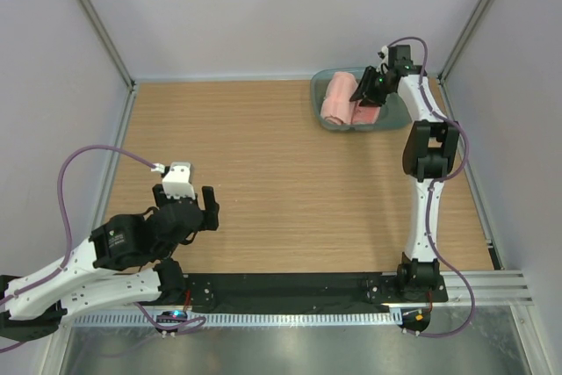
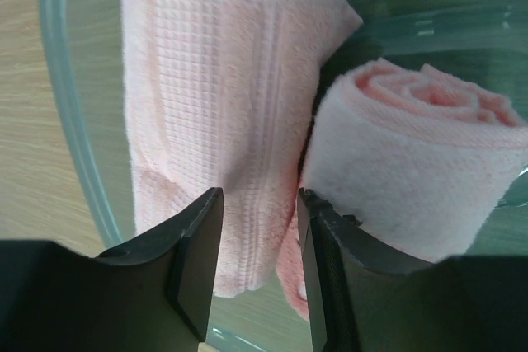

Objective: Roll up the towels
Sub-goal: Place the rolled towel into the container

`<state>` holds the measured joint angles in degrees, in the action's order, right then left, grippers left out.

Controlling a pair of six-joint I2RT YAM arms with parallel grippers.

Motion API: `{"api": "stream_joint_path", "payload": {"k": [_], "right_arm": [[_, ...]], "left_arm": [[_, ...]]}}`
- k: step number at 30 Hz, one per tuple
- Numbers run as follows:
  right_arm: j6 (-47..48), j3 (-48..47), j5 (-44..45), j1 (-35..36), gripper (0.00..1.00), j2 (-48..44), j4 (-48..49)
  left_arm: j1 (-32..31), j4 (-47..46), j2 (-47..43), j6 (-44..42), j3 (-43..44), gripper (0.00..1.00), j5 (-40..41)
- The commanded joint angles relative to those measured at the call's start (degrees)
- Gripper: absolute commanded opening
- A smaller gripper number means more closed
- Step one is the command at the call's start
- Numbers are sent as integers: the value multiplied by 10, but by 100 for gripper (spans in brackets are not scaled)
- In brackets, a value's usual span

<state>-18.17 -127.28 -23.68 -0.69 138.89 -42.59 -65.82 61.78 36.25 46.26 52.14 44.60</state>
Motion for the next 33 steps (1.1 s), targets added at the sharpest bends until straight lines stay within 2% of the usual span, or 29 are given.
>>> {"api": "stream_joint_path", "payload": {"k": [1, 6, 10, 14, 19, 22, 27, 29, 33], "right_arm": [[-10, -70, -4, 7, 48, -17, -20], [-13, -77, -10, 7, 56, -107, -29], [-7, -18, -14, 28, 71, -218, -7], [-13, 126, -28, 46, 80, -351, 56], [-44, 287, -48, 82, 86, -531, 163], [-62, 417, -73, 102, 89, -617, 231], [-86, 532, -119, 120, 93, -713, 293], [-106, 582, -130, 122, 100, -738, 309], [-149, 663, -155, 122, 100, -794, 378]], "left_arm": [[2, -10, -3, 5, -1, 82, 20], [2, -10, -7, 5, -2, 82, 20], [2, -9, -4, 5, -1, 82, 21], [2, -9, -8, 8, -2, 82, 23], [2, -6, -16, 13, -3, 82, 29], [2, -6, -14, 16, -3, 82, 31], [2, 2, -4, 25, -2, 83, 43], [2, 5, -4, 33, -3, 85, 50], [2, 4, -14, 39, -7, 87, 71]]}}
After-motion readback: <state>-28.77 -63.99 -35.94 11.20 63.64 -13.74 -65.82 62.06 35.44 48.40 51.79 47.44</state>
